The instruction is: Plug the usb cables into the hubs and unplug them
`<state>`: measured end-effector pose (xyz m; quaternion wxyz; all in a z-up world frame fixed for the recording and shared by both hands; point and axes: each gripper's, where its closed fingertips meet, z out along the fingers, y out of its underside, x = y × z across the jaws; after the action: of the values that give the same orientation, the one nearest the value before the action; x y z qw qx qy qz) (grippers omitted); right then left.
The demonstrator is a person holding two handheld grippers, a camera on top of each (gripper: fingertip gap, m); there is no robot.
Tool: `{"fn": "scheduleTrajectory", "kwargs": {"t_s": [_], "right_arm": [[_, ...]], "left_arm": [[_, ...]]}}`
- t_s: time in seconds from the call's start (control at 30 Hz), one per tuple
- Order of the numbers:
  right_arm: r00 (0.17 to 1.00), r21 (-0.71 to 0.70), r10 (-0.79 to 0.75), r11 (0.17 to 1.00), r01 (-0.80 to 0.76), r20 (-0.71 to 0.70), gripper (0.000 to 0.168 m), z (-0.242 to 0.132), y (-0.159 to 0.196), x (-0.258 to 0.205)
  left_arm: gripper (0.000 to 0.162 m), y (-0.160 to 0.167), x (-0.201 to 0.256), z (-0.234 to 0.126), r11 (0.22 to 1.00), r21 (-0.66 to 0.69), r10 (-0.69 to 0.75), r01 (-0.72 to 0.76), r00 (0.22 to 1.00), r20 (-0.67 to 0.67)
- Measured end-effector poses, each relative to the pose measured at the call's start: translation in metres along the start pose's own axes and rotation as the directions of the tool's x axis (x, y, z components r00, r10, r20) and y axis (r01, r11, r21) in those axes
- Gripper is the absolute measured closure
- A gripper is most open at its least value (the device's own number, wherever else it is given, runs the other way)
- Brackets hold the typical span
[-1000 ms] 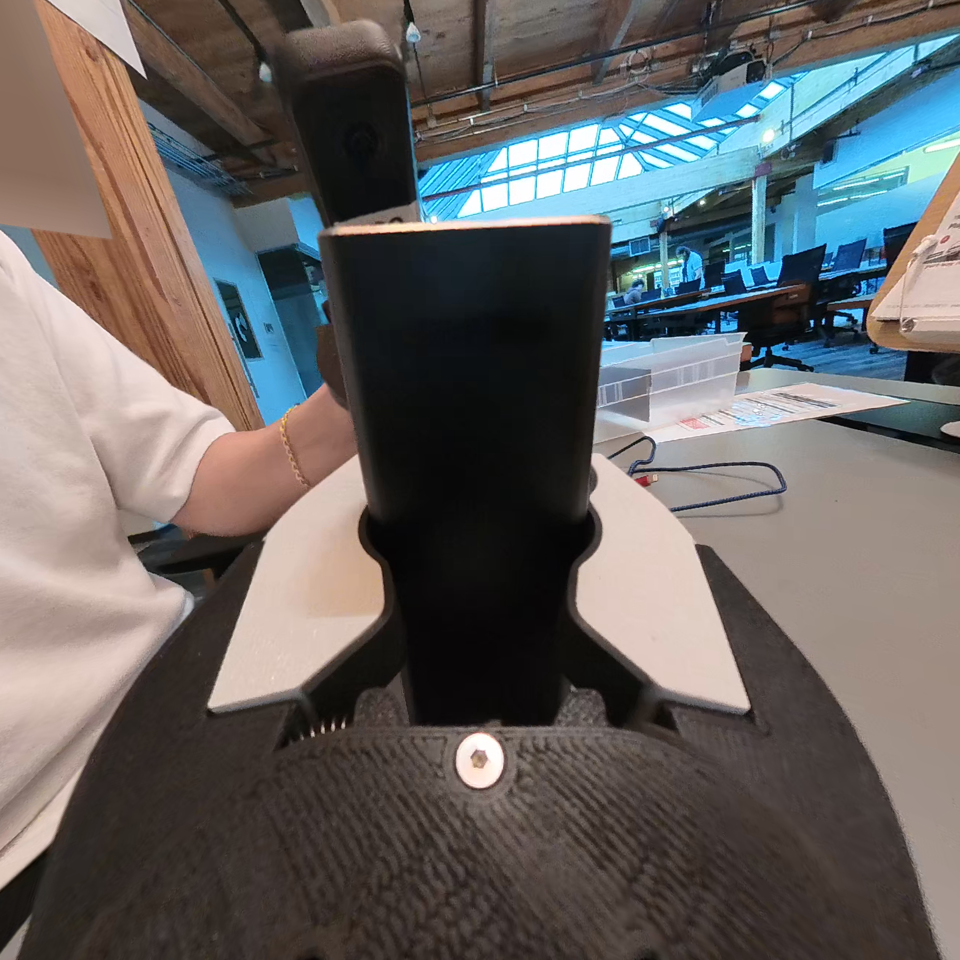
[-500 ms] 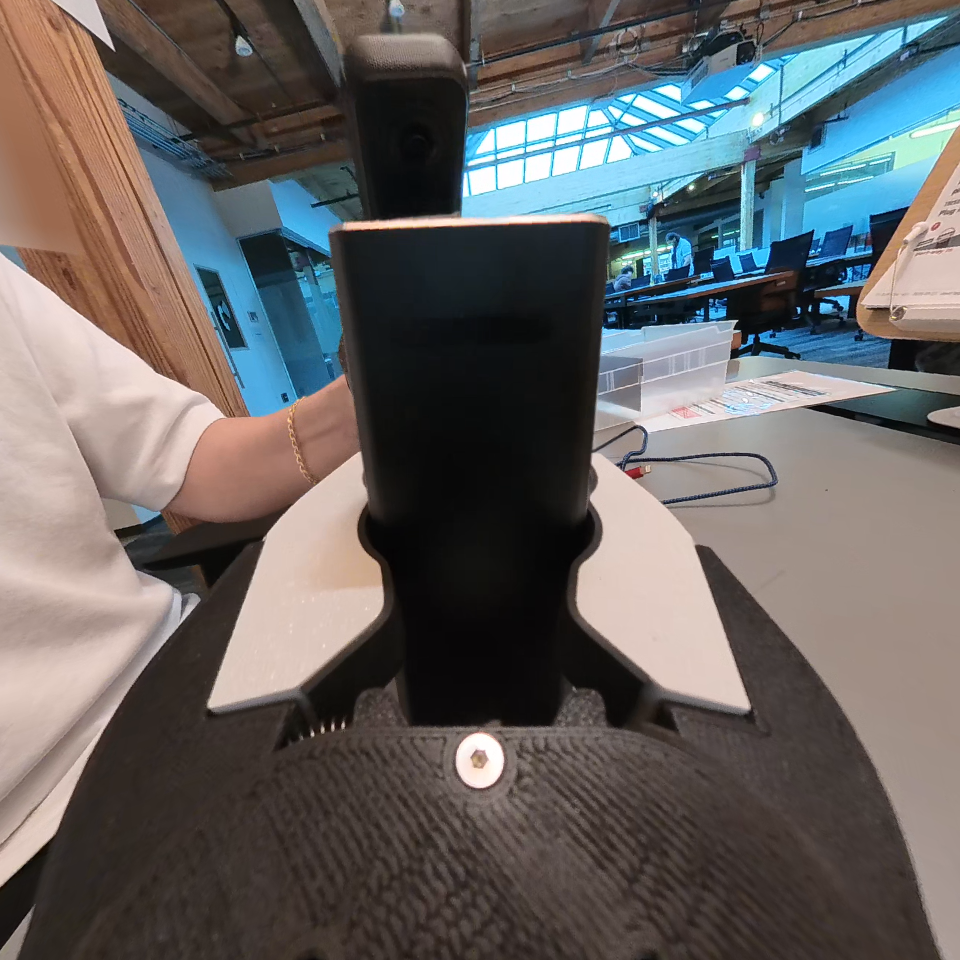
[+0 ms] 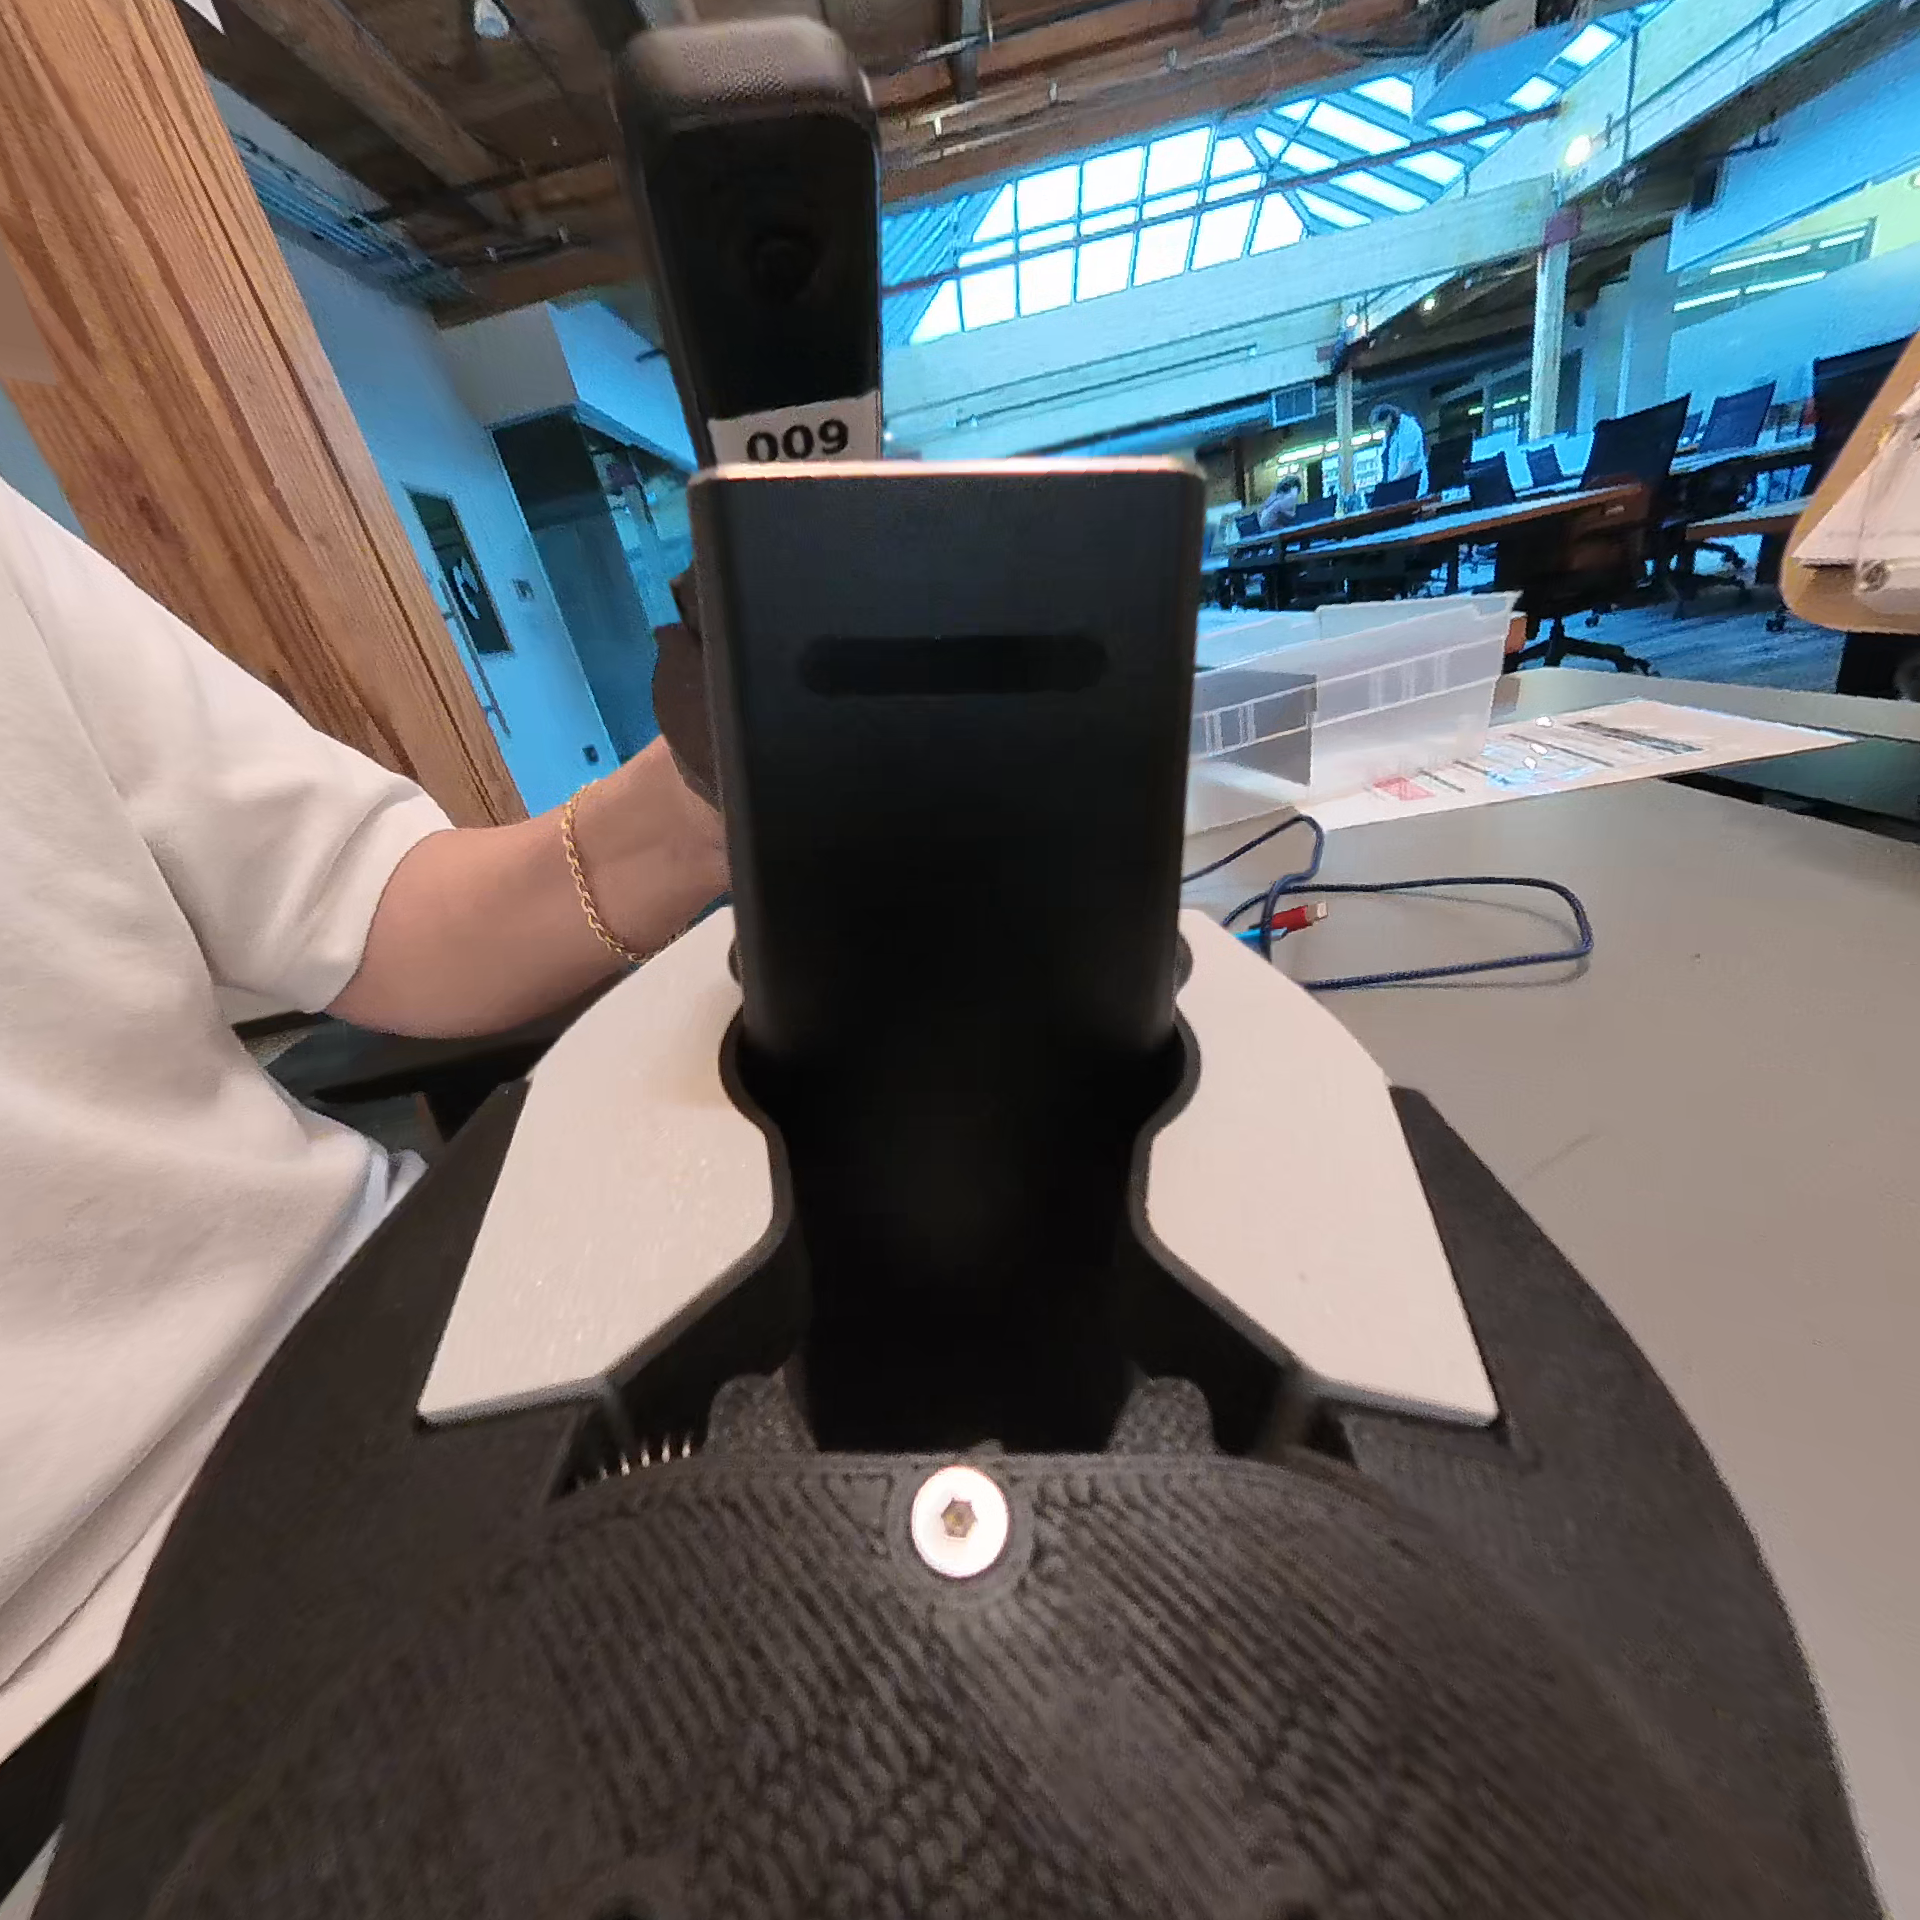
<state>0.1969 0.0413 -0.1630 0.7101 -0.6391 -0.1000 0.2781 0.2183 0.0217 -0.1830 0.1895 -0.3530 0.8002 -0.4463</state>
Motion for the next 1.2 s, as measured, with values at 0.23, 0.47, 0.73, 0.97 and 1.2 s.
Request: {"fn": "scheduleTrajectory", "kwargs": {"t_s": [0.23,0.47,0.73,0.97,1.2], "right_arm": [[1.0,-0.175,-0.028,0.984,0.026,-0.008,0.097,0.0,0.02,0.0],[0.994,-0.109,-0.11,0.988,0.108,-0.01,0.095,-0.004,0.01,-0.001],[0.994,-0.045,-0.105,0.994,0.104,-0.008,0.095,-0.002,0.002,-0.002],[0.993,-0.076,-0.12,0.99,0.12,0.01,0.096,0.004,0.007,-0.006],[0.992,-0.044,-0.126,0.991,0.127,0.009,0.094,0.003,0.002,-0.008]], "left_arm": [[0.149,0.007,0.001,0.002,0.995,0.057,0.076,-0.079,0.996,0.041],[0.149,-0.001,0.002,0.003,0.989,0.05,0.132,-0.136,0.989,0.062],[0.124,-0.011,0.006,-0.005,0.994,0.064,0.095,-0.094,0.995,-0.013],[0.093,-0.06,0.015,-0.013,0.976,0.205,0.088,-0.075,0.995,-0.055],[0.102,-0.069,0.023,0.011,0.985,0.135,0.122,-0.108,0.987,-0.106]]}}
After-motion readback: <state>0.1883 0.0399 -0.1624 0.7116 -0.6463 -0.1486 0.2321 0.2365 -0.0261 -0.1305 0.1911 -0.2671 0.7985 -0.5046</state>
